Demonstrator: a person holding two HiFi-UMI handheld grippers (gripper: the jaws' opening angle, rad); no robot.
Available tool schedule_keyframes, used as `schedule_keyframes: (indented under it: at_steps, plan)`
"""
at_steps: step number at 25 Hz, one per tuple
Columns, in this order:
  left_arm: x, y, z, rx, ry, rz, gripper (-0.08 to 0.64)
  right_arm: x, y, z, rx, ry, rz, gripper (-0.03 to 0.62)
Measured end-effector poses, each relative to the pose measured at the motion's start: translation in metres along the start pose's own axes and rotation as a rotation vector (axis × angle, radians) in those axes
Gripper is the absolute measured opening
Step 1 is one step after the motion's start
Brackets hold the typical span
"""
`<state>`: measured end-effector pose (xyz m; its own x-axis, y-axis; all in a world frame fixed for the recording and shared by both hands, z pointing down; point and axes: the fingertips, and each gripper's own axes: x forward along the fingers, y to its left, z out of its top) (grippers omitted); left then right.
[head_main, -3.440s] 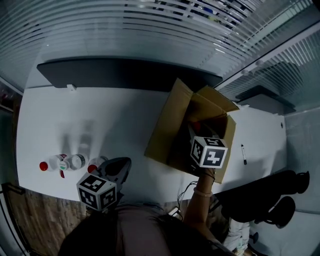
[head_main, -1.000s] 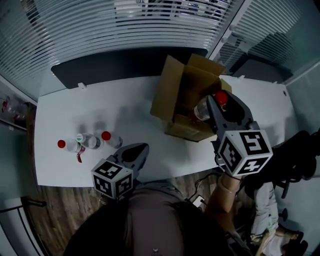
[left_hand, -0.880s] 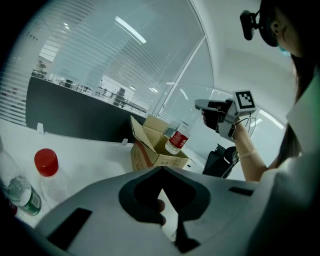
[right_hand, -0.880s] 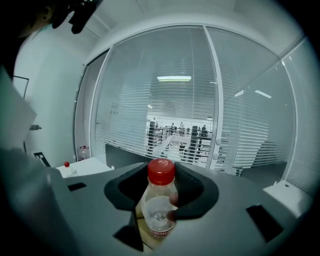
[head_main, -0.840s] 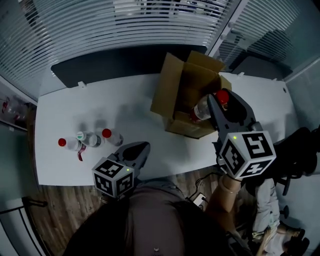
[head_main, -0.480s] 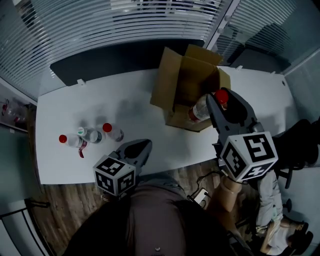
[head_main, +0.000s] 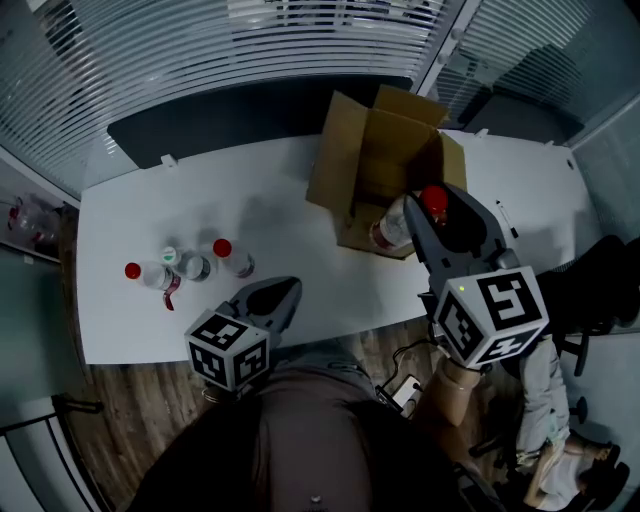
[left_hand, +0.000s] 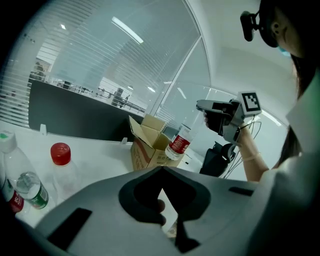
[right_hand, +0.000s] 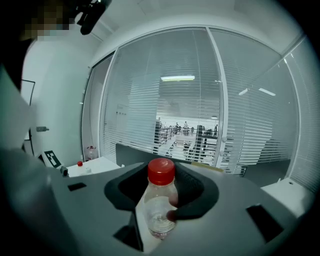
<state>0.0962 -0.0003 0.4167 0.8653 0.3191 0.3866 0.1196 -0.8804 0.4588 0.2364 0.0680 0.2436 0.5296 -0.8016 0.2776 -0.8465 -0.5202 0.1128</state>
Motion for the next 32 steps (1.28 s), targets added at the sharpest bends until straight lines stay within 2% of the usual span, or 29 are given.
schedule_keyframes:
  at_steps: [9, 17, 22, 32]
  plan:
    - [-0.004, 0.002, 0.002, -0.025, -0.052, 0.064, 0.006, 0.002, 0.024, 0.007, -0.038, -0.010, 0.124, 0.173]
    - [-0.014, -0.004, -0.005, -0.066, -0.110, 0.167, 0.006, 0.003, 0.044, 0.006, -0.073, -0.022, 0.270, 0.173]
    - [-0.022, -0.009, -0.018, -0.102, -0.145, 0.239, 0.006, 0.005, 0.058, -0.001, -0.092, -0.022, 0.366, 0.173]
    - [-0.032, -0.019, -0.036, -0.146, -0.198, 0.350, 0.006, 0.011, 0.078, -0.025, -0.116, -0.006, 0.490, 0.173]
